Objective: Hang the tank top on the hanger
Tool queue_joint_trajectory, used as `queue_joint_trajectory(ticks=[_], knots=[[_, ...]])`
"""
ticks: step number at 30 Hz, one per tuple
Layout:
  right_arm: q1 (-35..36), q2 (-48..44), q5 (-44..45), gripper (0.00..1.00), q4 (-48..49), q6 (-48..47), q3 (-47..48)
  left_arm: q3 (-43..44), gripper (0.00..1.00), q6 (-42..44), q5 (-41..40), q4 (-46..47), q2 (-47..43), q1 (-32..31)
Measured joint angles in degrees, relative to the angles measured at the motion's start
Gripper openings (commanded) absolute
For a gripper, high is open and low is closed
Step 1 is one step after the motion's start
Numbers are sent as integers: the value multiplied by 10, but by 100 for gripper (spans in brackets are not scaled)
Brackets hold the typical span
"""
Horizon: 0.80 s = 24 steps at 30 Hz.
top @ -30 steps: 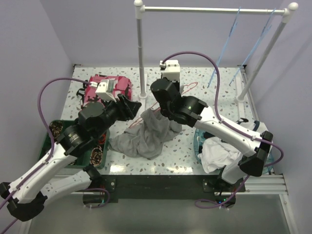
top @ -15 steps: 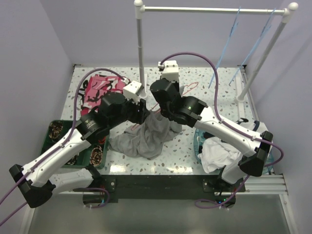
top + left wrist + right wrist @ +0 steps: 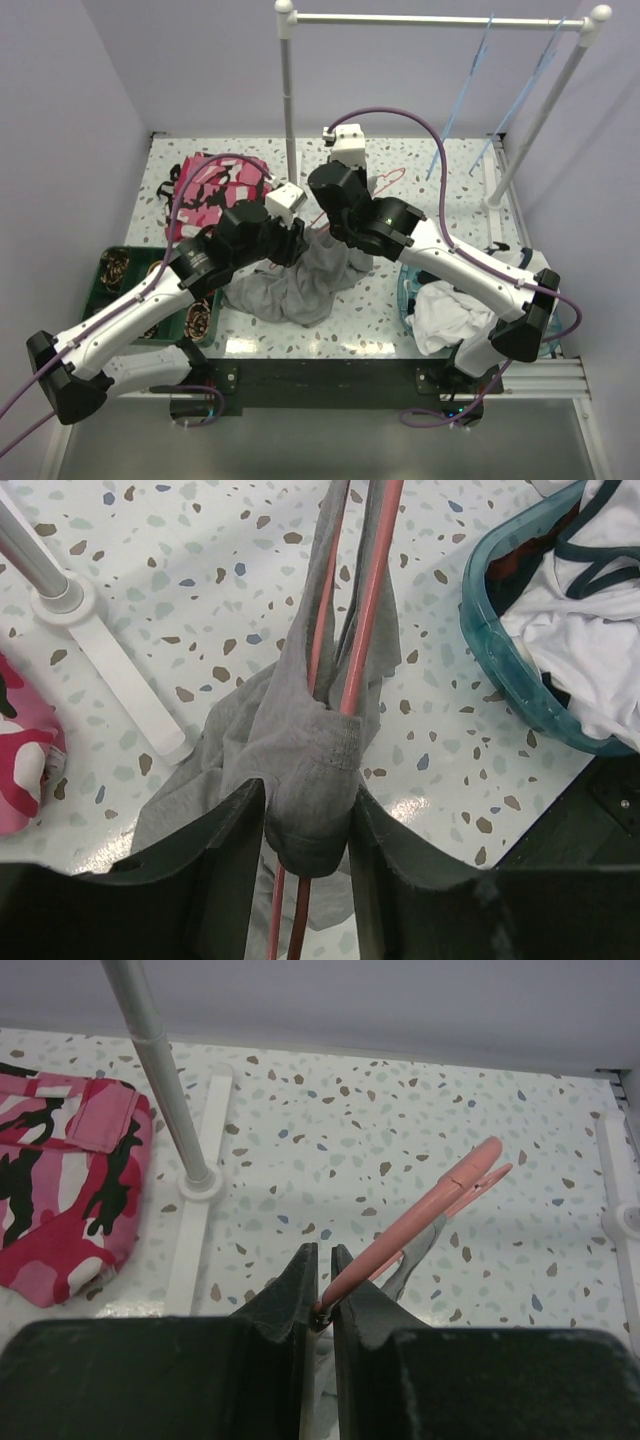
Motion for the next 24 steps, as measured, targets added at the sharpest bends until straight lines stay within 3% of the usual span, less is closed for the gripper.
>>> queue_joint_trajectory(ticks=[2, 3, 5, 8, 9, 11, 12, 15, 18, 24], knots=[[0, 0, 0, 0, 0, 0, 0, -12, 26, 0, 0, 12, 0, -2], [0, 0, 0, 0, 0, 0, 0, -17, 12, 0, 0, 18, 0, -3], [0, 0, 0, 0, 0, 0, 0, -23, 1, -4, -1, 29, 0, -7], [-1, 0, 0, 1, 2, -2, 0, -25, 0, 9, 1, 38, -2, -19], [-2, 0, 0, 20, 1, -4, 0, -25, 0, 9, 0, 41, -2, -24], [-2, 0, 0, 43, 3, -5, 0, -25, 0, 9, -7, 42, -4, -26], [-2, 0, -4, 60, 6, -5, 0, -25, 0, 7, -11, 46, -6, -26], [0, -10, -24, 81, 16, -11, -17, -25, 0, -5, -31, 62, -10, -26], [0, -42, -52, 94, 26, -19, -49, -25, 0, -13, -44, 72, -13, -26], [0, -129, -111, 98, 50, -23, -113, -25, 0, -32, -70, 85, -13, -30]])
